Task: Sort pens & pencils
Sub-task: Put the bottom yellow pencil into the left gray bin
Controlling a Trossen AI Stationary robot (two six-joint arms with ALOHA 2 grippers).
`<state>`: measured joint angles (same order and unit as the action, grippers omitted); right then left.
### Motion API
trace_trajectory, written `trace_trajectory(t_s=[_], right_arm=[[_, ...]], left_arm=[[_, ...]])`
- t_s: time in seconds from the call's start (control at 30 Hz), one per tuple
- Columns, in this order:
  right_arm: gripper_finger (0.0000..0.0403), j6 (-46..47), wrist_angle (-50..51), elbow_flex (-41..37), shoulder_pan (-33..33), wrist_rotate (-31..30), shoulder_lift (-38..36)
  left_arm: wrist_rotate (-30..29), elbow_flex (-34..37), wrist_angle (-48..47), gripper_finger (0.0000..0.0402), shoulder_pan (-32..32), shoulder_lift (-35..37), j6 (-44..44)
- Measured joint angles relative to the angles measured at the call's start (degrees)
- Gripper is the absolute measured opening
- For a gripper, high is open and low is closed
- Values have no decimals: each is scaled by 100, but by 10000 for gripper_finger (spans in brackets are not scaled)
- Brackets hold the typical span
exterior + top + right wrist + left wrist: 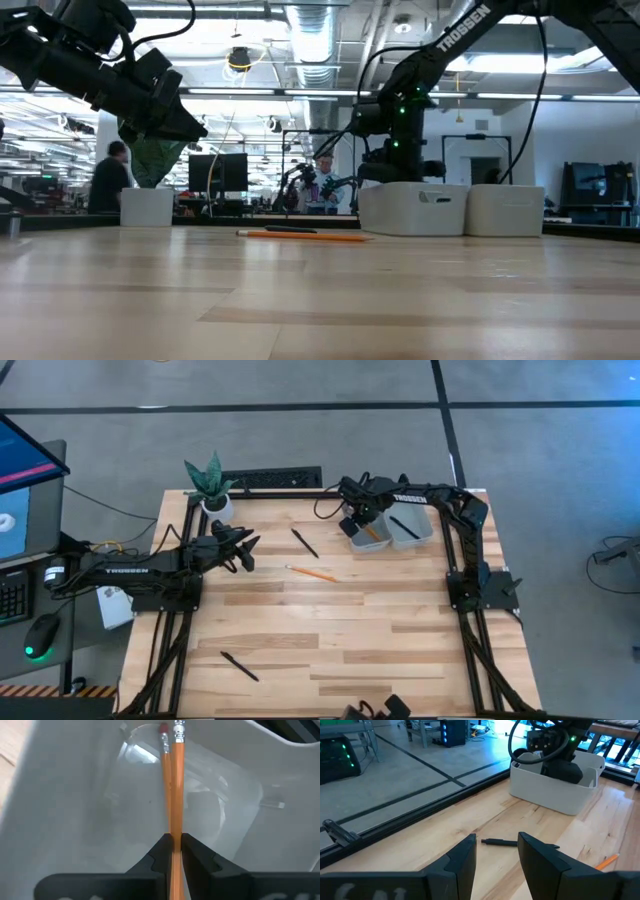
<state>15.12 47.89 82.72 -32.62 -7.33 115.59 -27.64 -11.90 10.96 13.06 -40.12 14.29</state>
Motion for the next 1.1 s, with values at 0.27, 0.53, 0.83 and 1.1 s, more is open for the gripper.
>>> trace_trajectory(t_s=[0.27,0.53,0.83,1.1], right_arm=[[62,292,-108,0,-25,-1,0],[62,406,-137,0,-100,-13,0],[62,592,-174,0,-214,-20,0],[62,594,-191,0,-205,-18,0]], left_arm=[[0,0,2,135,0,-2,3],[0,0,2,135,1,0,6],[2,0,2,135,2,0,10],[2,0,4,135,2,-1,12]])
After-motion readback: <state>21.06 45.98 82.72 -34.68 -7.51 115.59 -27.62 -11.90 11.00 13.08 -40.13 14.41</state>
